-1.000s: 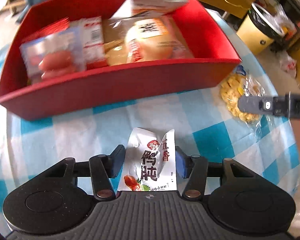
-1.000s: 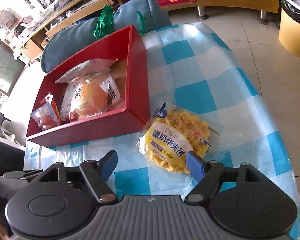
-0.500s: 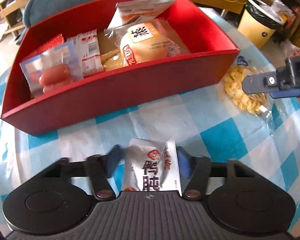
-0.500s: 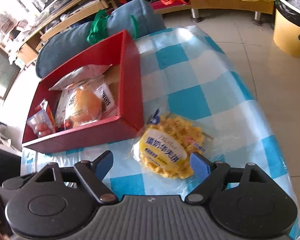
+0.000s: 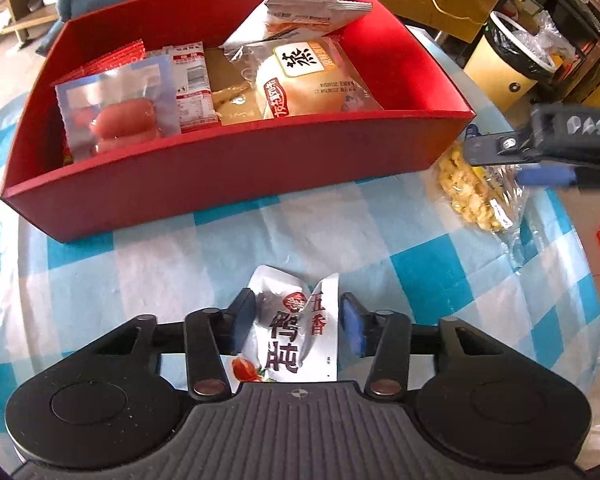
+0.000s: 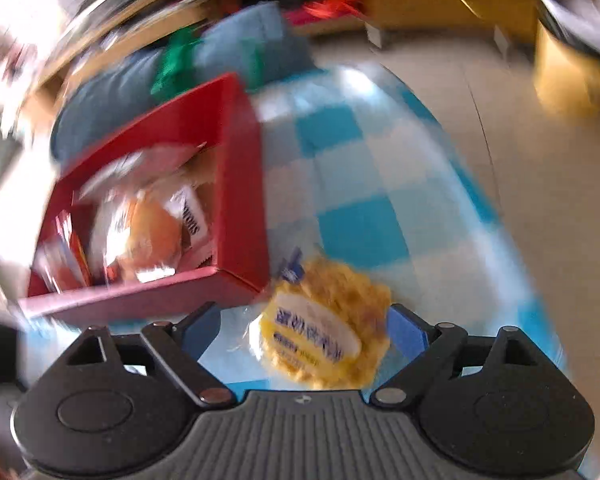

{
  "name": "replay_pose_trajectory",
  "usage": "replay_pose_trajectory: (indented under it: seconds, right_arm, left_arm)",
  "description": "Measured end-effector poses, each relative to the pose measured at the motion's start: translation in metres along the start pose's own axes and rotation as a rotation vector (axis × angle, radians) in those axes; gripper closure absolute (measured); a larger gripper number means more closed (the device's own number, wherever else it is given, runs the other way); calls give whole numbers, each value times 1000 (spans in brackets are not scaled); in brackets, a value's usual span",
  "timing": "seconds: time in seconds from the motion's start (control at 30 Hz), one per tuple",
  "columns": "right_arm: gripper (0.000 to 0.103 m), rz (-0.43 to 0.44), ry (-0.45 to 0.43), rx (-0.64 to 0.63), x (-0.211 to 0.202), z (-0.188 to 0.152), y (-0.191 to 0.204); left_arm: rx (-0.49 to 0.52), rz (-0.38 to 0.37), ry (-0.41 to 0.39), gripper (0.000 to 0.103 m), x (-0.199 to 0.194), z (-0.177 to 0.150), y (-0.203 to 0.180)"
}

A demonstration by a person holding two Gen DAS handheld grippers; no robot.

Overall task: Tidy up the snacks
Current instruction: 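Grasp the white duck-snack pouch with the left gripper while the right gripper grasps the yellow waffle bag, then lift the pouch and waffle bag off the tablecloth with both grippers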

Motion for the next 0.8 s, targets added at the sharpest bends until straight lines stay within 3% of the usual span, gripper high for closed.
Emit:
replay_pose_trajectory:
  seconds: [0.07, 0.13, 0.3, 0.37, 0.47, 0.57, 0.73, 0.8]
  right_arm:
    - [14, -113, 15, -209, 1, 5, 16]
    - [11, -171, 60, -366, 3, 6, 25]
    - [10, -155, 206, -573, 38, 9, 35]
    - [4, -172, 210, -590, 51, 9, 37]
    - [3, -91, 192, -516, 54, 12, 29]
    - [3, -83, 148, -486, 52, 5, 25]
    - [4, -116, 134, -401, 49, -6, 25]
    - [12, -132, 126, -378, 44, -13, 30]
  left_arm:
    - [2, -14, 3, 44, 0, -1, 3]
    - [16, -28, 7, 39, -1, -2, 4]
    - [49, -39, 17, 32, 2, -2, -1]
    - [57, -4, 10, 32, 3, -1, -4]
    - [67, 39, -2, 37, 4, -2, -5]
    - [80, 57, -5, 38, 5, -3, -8]
    - [118, 89, -6, 27, 9, -5, -14]
    - [131, 117, -5, 27, 10, -8, -17]
Point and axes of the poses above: each gripper's, at about its wrist camera, not at the fingertips, and x roughly the way its jaws point, y to its left, z to its top, the point moved 2 cm from there along x, roughly the way its jaws point, and after that the axes turned 9 degrees about y, right-handed, at the moved point
